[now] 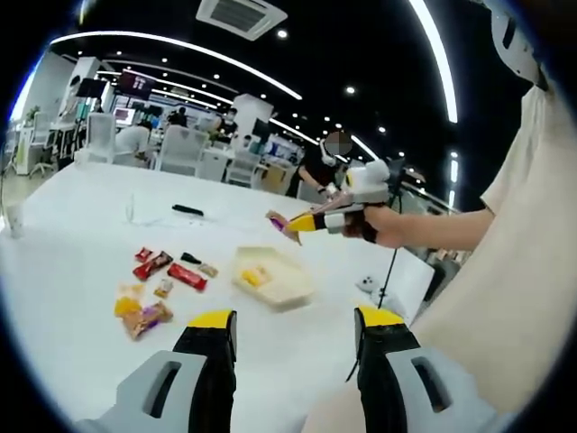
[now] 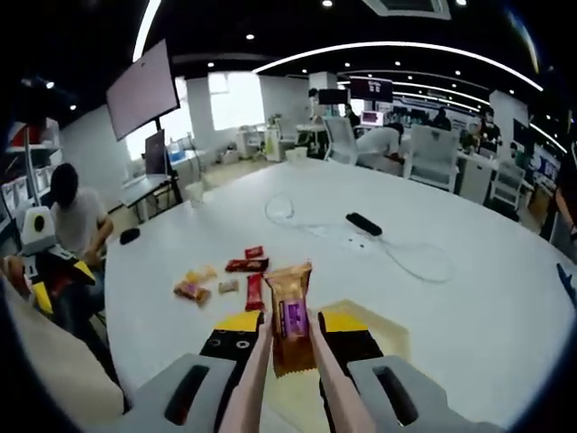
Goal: Place the target food into the container with the food tongs after gripping and lifting it, then release it inside without dropping or visibly crushing the food.
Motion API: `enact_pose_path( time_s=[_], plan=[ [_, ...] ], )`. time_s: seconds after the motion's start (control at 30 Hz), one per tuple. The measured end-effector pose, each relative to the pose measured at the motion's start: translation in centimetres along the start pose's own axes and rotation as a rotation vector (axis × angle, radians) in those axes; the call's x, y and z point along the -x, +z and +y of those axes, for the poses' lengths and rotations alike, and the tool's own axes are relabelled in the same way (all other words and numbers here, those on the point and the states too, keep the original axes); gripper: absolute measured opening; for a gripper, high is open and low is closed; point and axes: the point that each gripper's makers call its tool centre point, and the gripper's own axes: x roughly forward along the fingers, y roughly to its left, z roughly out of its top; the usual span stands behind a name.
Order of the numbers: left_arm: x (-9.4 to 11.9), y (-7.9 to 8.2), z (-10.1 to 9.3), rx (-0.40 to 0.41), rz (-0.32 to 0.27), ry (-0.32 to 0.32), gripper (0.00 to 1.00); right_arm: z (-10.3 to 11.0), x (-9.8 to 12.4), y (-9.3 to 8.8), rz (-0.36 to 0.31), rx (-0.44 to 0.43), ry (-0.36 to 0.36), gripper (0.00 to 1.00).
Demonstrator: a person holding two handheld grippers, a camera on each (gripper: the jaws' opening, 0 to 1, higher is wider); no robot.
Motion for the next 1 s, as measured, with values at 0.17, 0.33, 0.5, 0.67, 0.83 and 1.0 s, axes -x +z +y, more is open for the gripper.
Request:
enact_pose_path(
  time_s=[0.17, 0.33, 0.5, 0.67, 0.83, 1.0],
  plan=[
    [-0.1, 0.0, -0.1, 0.002, -0.001, 0.000, 0.52, -0.6, 0.0, -0.3, 0.003, 0.000, -0.004, 0.22],
    [-0.2, 0.0, -0.1, 0.001, 0.003, -0.001, 0.51, -0.9, 0.0, -0.5, 0.002, -0.007, -0.007, 0.22],
    [-0.3, 0.2, -0.1, 0.000, 0.001, -0.001, 0.51, -1.1, 0.0, -0.7, 0.008, -0.007, -0.010, 0.22],
    [-0.3, 0.1, 0.0, 0.000, -0.001, -0.001, 0.51, -1.0, 0.0, -0.8, 0.011, -0.005, -0.008, 0.22],
    [-0.3, 0.1, 0.0, 0.001, -0.002, -0.002, 0.51, -1.2, 0.0, -0.5, 0.010, 0.004, -0.013, 0.23],
    [-0.1, 0.2, -0.1, 0.000, -0.005, 0.000, 0.51, -1.1, -0.1, -0.2, 0.006, 0.007, -0.013, 0.23]
  ],
)
